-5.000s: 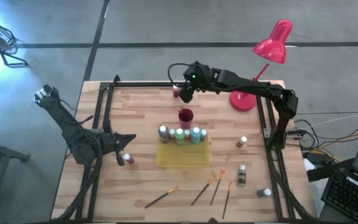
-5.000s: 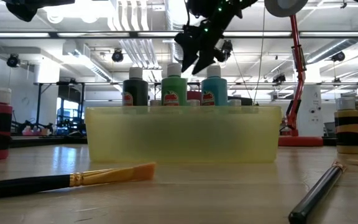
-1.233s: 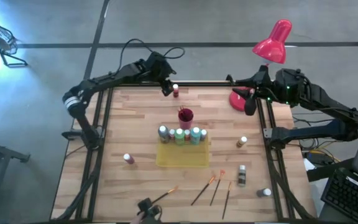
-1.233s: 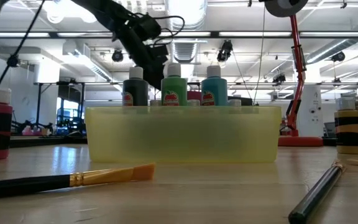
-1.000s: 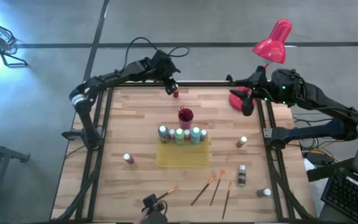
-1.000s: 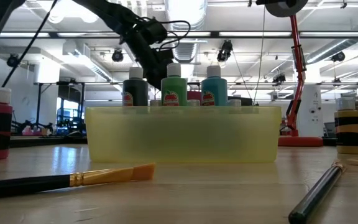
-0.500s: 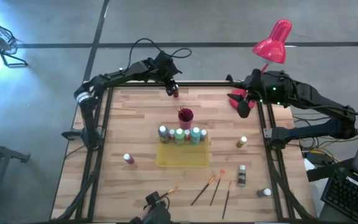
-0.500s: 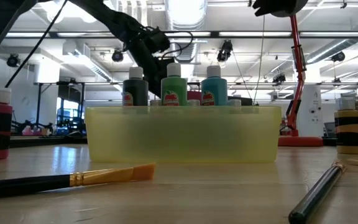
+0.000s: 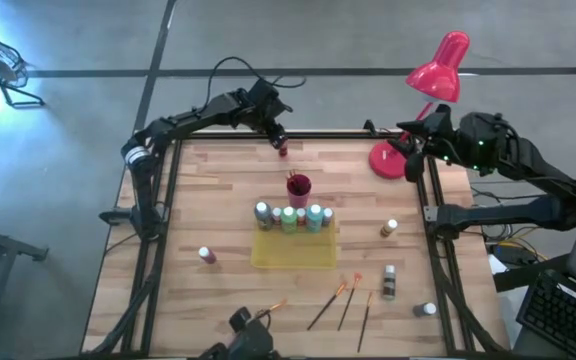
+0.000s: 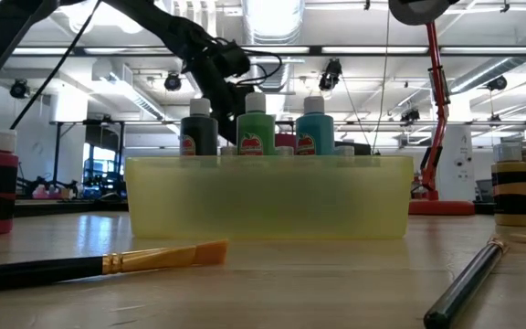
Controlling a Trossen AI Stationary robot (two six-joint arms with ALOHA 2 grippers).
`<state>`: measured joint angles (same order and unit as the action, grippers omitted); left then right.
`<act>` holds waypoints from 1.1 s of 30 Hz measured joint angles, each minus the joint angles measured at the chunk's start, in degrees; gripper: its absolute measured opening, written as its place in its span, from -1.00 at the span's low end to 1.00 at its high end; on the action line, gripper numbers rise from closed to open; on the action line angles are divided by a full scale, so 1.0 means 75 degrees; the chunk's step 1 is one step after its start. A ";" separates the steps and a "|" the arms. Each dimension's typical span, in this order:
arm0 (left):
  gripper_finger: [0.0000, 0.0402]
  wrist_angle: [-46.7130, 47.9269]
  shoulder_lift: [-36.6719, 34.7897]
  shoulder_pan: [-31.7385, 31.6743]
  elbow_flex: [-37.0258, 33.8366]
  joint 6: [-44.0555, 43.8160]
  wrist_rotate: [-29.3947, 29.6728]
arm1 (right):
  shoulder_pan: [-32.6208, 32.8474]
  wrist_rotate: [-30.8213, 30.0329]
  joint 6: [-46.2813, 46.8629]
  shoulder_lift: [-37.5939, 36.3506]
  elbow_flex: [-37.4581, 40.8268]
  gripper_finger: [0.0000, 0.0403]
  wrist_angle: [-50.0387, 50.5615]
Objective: Pick & Place Paint Supplies
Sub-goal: Put the small orange paint bottle into the yellow bin
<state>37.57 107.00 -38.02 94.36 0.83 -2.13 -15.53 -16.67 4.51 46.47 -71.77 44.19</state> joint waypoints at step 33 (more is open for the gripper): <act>0.48 0.0456 0.0659 -0.0161 0.0523 -0.1304 -0.0581 | 0.0000 0.0012 -0.0003 0.0367 0.0000 0.65 0.0006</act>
<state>40.99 111.94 -39.22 98.28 -8.95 -6.48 -15.53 -16.58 4.49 49.23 -71.77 44.23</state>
